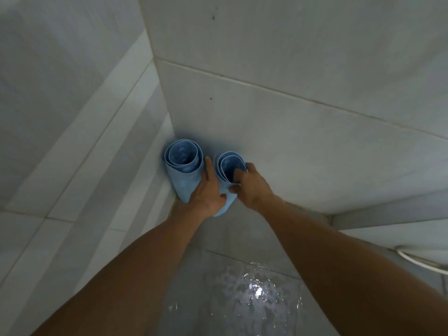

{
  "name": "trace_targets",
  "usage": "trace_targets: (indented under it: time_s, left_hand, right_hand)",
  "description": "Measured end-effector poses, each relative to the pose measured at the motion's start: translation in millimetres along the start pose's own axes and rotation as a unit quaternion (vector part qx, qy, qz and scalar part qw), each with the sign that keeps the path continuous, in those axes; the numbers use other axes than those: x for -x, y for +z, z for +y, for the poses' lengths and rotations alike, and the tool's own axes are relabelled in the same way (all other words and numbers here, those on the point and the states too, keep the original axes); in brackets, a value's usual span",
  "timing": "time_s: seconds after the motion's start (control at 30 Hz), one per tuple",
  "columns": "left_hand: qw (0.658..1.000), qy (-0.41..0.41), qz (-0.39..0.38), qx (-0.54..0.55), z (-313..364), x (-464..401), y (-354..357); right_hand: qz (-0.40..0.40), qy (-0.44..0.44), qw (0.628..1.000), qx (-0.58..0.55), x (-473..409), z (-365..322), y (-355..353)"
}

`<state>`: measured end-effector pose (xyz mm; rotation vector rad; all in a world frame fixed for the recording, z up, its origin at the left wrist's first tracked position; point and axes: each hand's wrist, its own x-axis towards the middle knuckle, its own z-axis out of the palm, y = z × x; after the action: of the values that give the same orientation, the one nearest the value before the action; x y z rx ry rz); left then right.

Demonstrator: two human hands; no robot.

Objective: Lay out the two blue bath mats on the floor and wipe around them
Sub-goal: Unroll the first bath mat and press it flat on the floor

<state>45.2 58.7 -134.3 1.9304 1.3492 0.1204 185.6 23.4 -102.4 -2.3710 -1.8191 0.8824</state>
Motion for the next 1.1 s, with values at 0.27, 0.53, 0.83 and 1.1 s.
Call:
trace_targets:
  time_s: [0.27, 0.53, 0.83, 1.1]
  left_hand:
    - [0.988, 0.04, -0.092, 0.118, 16, 32, 12]
    - [0.978, 0.051, -0.196, -0.059, 103, 100, 51]
    - [0.936, 0.063, -0.258, -0.232, 209, 209, 103]
    - [0.919, 0.164, -0.214, -0.288, 298, 299, 86]
  right_hand:
    - [0.016, -0.062, 0.995, -0.07, 89, 55, -12]
    - [-0.132, 0.02, 0.982, -0.132, 185, 105, -45]
    - [-0.207, 0.071, 0.976, -0.022, 325, 169, -47]
    - [-0.101, 0.096, 0.985, 0.105, 435, 211, -53]
